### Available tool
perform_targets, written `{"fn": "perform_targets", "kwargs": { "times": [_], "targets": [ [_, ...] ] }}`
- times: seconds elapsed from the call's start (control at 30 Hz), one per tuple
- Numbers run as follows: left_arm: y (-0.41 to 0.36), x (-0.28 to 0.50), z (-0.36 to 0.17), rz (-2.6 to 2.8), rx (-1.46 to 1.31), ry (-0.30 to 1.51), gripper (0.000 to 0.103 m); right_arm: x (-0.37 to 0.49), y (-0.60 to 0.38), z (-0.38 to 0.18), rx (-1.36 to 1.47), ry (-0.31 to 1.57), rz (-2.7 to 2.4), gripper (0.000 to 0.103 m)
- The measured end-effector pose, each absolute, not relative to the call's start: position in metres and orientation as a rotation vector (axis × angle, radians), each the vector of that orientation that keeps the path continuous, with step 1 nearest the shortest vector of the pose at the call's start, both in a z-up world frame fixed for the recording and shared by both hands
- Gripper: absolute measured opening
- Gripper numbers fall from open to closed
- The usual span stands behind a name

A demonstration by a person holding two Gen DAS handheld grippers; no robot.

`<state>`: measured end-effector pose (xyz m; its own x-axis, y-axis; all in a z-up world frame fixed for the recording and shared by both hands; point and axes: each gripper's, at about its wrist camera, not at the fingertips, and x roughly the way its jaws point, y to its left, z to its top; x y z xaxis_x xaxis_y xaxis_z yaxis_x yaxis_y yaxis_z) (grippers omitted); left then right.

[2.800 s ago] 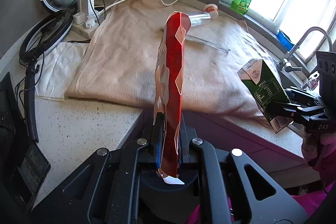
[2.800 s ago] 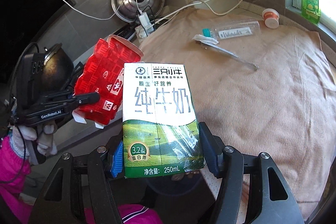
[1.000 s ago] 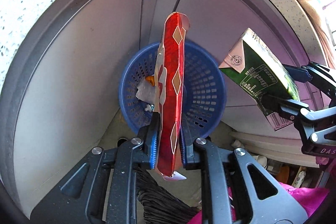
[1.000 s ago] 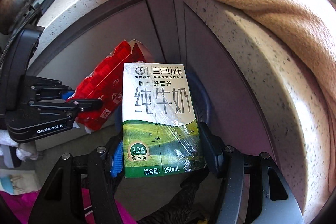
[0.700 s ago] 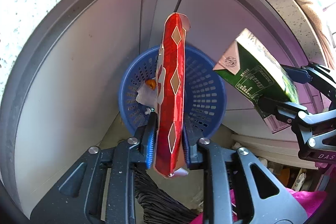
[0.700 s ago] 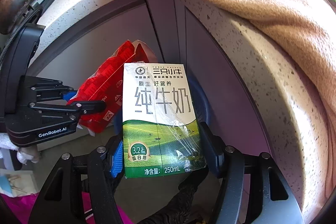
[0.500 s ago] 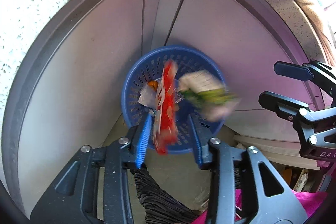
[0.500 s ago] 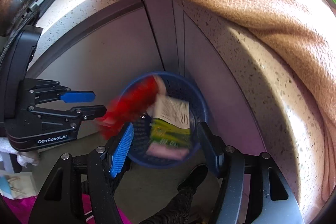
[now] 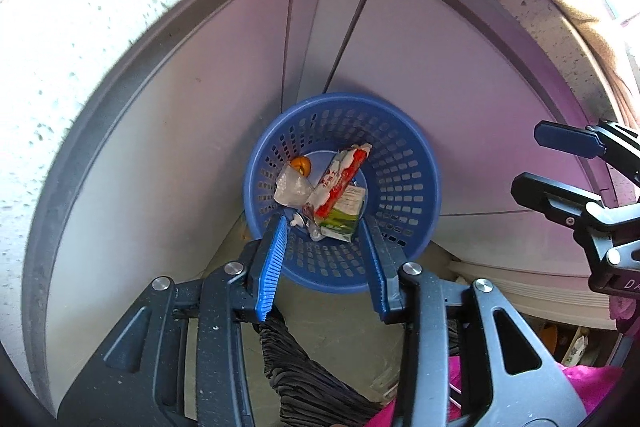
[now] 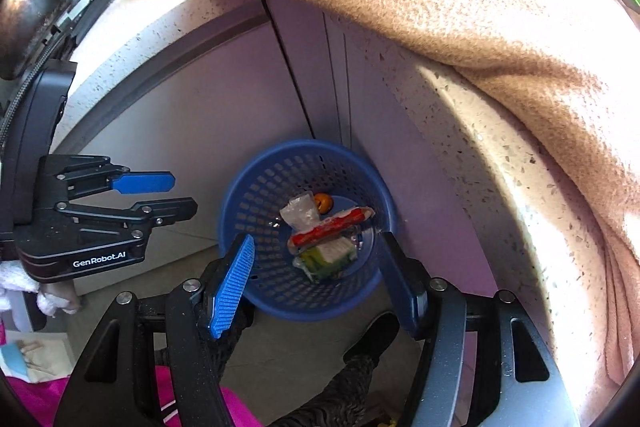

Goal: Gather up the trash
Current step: 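Raise both open tools back over the towel toward the bottle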

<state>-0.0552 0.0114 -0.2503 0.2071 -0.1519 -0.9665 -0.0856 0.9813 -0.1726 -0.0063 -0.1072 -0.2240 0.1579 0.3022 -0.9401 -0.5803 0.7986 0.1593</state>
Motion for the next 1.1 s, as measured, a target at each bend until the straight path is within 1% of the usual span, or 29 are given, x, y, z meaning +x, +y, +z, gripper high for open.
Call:
{"fn": "perform_targets", "kwargs": {
  "times": [0.27, 0.6, 0.97, 1.0, 1.07, 1.1],
  "targets": [
    [0.014, -0.053, -0.225, -0.048, -0.198, 1.316, 0.038, -0.003, -0.119, -0.201, -0.205, 1.245, 0.686, 0.063],
    [0.018, -0.040, -0.170, -0.055, -0.165, 1.203, 0.038, -0.001, -0.139, -0.152, -0.129, 1.176, 0.717, 0.063],
    [0.023, 0.025, -0.107, -0.097, -0.154, 1.058, 0.038, 0.040, -0.174, -0.102, -0.098, 1.043, 0.662, 0.066],
    [0.021, 0.032, -0.105, -0.100, -0.154, 1.049, 0.039, 0.046, -0.176, -0.100, -0.094, 1.034, 0.655, 0.066],
    [0.021, 0.046, -0.096, -0.105, -0.151, 1.029, 0.044, 0.055, -0.180, -0.095, -0.094, 1.017, 0.640, 0.066],
    [0.021, 0.053, -0.092, -0.109, -0.148, 1.021, 0.044, 0.059, -0.182, -0.093, -0.098, 1.008, 0.633, 0.066]
  ]
}}
